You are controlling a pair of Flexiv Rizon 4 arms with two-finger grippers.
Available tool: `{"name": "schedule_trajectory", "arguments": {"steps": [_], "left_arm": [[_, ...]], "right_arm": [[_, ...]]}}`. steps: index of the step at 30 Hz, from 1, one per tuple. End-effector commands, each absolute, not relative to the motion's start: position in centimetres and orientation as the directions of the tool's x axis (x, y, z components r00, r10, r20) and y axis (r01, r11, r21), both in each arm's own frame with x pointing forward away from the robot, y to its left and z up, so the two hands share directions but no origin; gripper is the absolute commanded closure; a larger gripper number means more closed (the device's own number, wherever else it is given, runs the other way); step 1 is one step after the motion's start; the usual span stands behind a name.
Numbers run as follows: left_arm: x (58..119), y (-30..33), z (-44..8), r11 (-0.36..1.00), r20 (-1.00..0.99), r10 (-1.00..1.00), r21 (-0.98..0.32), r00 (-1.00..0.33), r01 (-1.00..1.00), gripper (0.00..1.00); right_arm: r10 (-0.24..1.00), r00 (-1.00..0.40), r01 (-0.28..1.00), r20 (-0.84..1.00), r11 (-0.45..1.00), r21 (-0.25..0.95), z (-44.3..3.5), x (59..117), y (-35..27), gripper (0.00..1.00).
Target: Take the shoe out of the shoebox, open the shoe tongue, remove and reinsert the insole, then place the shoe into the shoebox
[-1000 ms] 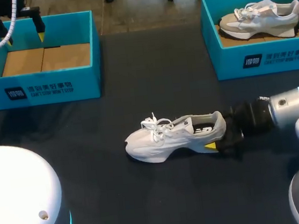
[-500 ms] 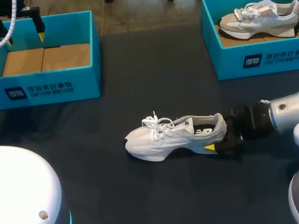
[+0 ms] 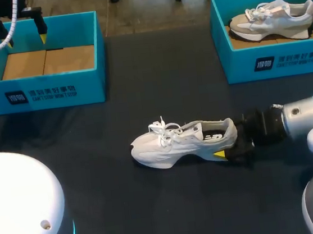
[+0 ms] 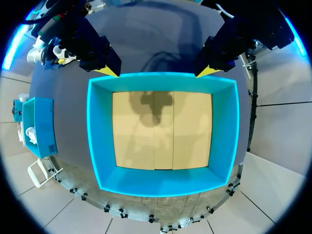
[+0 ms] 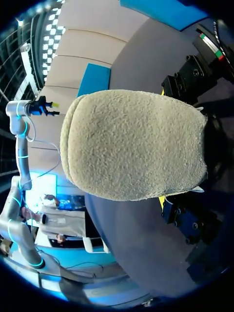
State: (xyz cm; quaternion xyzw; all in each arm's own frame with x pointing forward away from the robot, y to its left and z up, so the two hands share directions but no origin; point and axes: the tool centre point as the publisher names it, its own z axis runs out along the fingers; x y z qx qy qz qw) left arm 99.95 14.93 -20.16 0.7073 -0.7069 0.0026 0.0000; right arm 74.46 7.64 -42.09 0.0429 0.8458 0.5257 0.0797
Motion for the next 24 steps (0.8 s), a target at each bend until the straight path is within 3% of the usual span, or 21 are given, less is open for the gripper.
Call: {"name": "schedule_trajectory", "arguments": {"steps": [1, 5, 11, 14, 24], "left_arm": [[99.6, 14.6, -20.2, -0.029, -0.002, -1.000, 0.021, 0.029, -0.999, 0.00], [96.9, 11.7, -20.9, -0.166, -0.080, -0.980, -0.180, 0.183, -0.969, 0.00], [96.0, 9.0, -21.6, -0.229, -0.130, -0.962, -0.096, 0.241, -0.969, 0.00], [94.9, 7.7, -21.9, -0.271, -0.130, -0.948, -0.153, 0.291, -0.950, 0.00], [92.0, 3.3, -22.5, -0.216, -0.147, -0.961, -0.121, 0.233, -0.969, 0.00]], "right_arm": [[0.157, -0.984, -0.009, -0.089, 0.451, 0.893, -42.3, 74.7, 7.9, 1.00], [0.157, -0.984, -0.009, -0.089, 0.451, 0.893, -42.3, 74.7, 7.9, 1.00], [0.157, -0.984, -0.009, -0.089, 0.451, 0.893, -42.3, 74.7, 7.9, 1.00], [0.157, -0.984, -0.009, -0.089, 0.451, 0.893, -42.3, 74.7, 7.9, 1.00], [0.157, -0.984, -0.009, -0.089, 0.451, 0.893, -42.3, 74.7, 7.9, 1.00]]}}
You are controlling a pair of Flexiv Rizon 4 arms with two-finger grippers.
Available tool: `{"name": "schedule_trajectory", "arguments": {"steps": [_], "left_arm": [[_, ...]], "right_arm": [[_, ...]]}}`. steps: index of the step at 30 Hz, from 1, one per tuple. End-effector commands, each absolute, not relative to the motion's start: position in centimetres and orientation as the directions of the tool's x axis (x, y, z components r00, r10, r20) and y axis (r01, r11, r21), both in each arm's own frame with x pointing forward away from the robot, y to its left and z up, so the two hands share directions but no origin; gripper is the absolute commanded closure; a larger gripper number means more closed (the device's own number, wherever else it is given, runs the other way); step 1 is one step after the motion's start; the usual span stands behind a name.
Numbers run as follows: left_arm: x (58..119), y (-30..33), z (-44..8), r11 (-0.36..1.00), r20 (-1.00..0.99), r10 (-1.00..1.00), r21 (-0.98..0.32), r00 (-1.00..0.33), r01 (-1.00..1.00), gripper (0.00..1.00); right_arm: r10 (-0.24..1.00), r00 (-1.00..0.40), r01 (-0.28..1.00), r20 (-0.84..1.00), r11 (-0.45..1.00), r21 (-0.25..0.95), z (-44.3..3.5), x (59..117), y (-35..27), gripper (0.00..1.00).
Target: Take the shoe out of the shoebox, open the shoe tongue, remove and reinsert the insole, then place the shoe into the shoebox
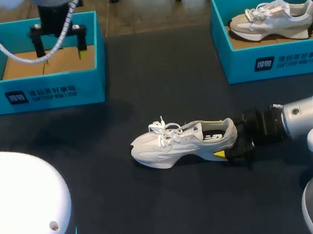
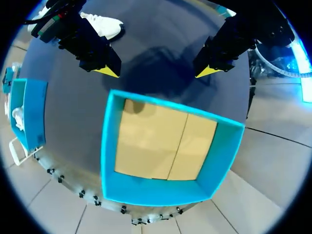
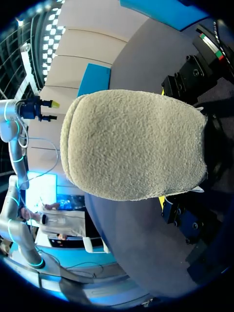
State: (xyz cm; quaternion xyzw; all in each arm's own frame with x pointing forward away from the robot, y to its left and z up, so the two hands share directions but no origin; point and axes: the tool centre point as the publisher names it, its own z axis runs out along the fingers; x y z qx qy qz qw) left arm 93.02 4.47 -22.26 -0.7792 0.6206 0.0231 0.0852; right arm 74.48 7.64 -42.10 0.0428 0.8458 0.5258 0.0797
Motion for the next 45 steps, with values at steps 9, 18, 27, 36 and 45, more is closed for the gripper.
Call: {"name": "schedule_trajectory", "arguments": {"steps": [9, 18, 27, 36, 45], "left_arm": [[89.3, -1.4, -22.7, -0.236, -0.072, -0.969, -0.015, 0.236, -0.972, 0.00], [86.5, -5.7, -22.1, -0.195, 0.010, -0.981, 0.031, 0.195, -0.980, 0.00], [83.3, -10.0, -22.6, -0.213, 0.049, -0.976, 0.014, 0.214, -0.977, 0.00], [80.5, -13.8, -23.9, -0.209, 0.039, -0.977, 0.013, 0.209, -0.978, 0.00], [77.6, -17.0, -25.1, -0.157, 0.036, -0.987, 0.000, 0.157, -0.988, 0.00]], "right_arm": [[0.157, -0.984, -0.009, -0.089, 0.451, 0.893, -42.3, 74.7, 7.9, 1.00], [0.157, -0.984, -0.009, -0.089, 0.451, 0.893, -42.3, 74.7, 7.9, 1.00], [0.157, -0.984, -0.009, -0.089, 0.451, 0.893, -42.3, 74.7, 7.9, 1.00], [0.157, -0.984, -0.009, -0.089, 0.451, 0.893, -42.3, 74.7, 7.9, 1.00], [0.157, -0.984, -0.009, -0.089, 0.451, 0.893, -42.3, 74.7, 7.9, 1.00]]}}
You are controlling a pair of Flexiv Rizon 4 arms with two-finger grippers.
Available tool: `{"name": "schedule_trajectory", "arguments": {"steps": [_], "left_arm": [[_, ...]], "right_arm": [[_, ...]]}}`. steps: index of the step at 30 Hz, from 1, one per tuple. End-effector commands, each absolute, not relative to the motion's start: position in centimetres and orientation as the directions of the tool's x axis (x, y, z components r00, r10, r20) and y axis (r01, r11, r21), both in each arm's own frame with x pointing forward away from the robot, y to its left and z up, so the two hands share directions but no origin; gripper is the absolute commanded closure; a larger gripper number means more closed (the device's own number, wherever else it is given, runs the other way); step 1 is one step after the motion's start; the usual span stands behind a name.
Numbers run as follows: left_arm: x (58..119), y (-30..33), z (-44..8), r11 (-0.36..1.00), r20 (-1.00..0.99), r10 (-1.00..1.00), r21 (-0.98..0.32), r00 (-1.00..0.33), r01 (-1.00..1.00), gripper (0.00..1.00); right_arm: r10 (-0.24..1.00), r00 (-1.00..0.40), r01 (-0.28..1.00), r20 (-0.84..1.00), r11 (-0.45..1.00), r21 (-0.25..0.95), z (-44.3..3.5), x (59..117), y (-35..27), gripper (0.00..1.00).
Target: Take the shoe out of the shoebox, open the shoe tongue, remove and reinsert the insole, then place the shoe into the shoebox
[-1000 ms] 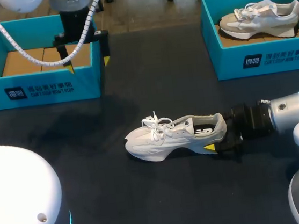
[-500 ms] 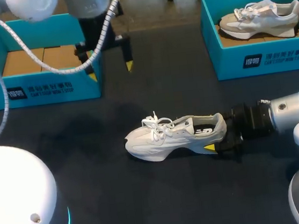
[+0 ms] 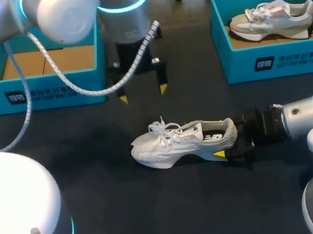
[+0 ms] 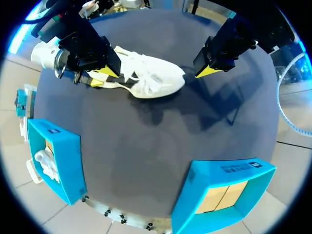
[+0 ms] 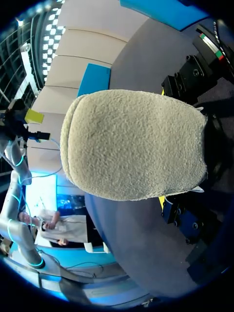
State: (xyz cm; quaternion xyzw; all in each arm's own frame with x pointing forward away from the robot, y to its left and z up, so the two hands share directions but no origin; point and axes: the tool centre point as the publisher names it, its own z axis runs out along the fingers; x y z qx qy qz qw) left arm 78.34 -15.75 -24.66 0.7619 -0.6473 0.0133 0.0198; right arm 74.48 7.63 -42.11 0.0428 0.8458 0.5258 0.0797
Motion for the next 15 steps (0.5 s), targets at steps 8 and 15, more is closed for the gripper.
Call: {"name": "schedule_trajectory", "arguments": {"steps": [8, 15], "left_arm": [[76.0, -19.8, -25.4, -0.087, 0.036, -0.996, -0.004, 0.087, -0.996, 0.00], [74.4, -22.7, -26.3, -0.029, 0.035, -0.999, -0.001, 0.029, -1.000, 0.00]], "right_arm": [[0.157, -0.984, -0.009, -0.089, 0.451, 0.893, -42.3, 74.7, 7.9, 1.00], [0.157, -0.984, -0.009, -0.089, 0.451, 0.893, -42.3, 74.7, 7.9, 1.00]]}}
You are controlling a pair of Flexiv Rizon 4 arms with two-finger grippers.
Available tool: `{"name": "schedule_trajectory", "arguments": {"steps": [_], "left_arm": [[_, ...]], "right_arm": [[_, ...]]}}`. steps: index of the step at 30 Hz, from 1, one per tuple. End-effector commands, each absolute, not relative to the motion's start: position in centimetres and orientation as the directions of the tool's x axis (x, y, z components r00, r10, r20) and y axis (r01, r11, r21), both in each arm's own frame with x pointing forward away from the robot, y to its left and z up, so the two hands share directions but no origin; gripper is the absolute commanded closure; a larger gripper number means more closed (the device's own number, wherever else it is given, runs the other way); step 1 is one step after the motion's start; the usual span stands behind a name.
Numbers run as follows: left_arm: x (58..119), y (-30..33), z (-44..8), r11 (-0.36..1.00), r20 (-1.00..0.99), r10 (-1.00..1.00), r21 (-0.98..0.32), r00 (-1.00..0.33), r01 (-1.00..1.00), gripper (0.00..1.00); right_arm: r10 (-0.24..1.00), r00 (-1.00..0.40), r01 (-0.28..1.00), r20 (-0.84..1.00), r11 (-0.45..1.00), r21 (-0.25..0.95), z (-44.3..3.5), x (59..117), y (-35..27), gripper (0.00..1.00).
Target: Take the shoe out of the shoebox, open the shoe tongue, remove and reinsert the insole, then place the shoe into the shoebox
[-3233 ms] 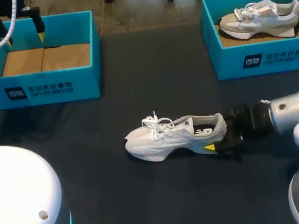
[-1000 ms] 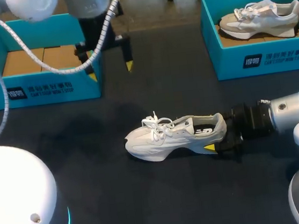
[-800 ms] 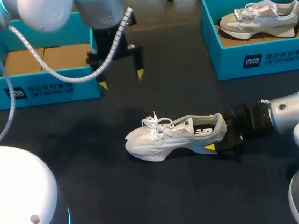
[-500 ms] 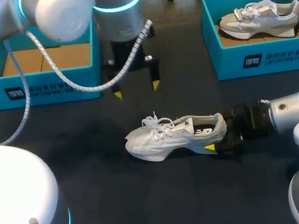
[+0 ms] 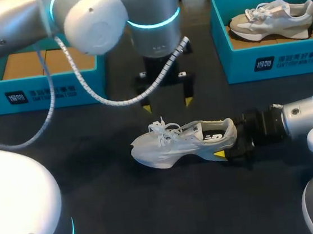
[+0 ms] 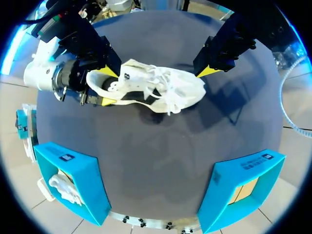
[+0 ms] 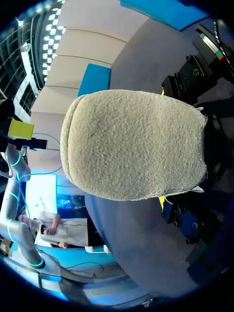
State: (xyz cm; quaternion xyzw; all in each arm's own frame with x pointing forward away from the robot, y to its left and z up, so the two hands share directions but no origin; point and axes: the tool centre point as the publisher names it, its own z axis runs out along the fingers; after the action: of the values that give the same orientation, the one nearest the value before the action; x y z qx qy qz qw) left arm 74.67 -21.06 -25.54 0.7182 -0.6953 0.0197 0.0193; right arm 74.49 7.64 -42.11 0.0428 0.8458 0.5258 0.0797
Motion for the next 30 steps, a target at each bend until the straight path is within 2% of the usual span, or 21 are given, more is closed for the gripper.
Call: {"name": "schedule_trajectory", "arguments": {"steps": [1, 8, 30], "left_arm": [[74.2, -22.8, -26.5, -0.024, 0.031, -0.999, -0.001, 0.024, -1.000, 0.00], [73.1, -23.6, -27.6, -0.022, -0.009, -1.000, -0.057, 0.023, -0.998, 0.00], [73.1, -23.6, -27.6, -0.022, -0.009, -1.000, -0.057, 0.023, -0.998, 0.00]], "right_arm": [[0.157, -0.984, -0.009, -0.089, 0.451, 0.893, -42.3, 74.7, 7.9, 1.00], [0.157, -0.984, -0.009, -0.089, 0.451, 0.893, -42.3, 74.7, 7.9, 1.00], [0.157, -0.984, -0.009, -0.089, 0.451, 0.893, -42.3, 74.7, 7.9, 1.00]]}}
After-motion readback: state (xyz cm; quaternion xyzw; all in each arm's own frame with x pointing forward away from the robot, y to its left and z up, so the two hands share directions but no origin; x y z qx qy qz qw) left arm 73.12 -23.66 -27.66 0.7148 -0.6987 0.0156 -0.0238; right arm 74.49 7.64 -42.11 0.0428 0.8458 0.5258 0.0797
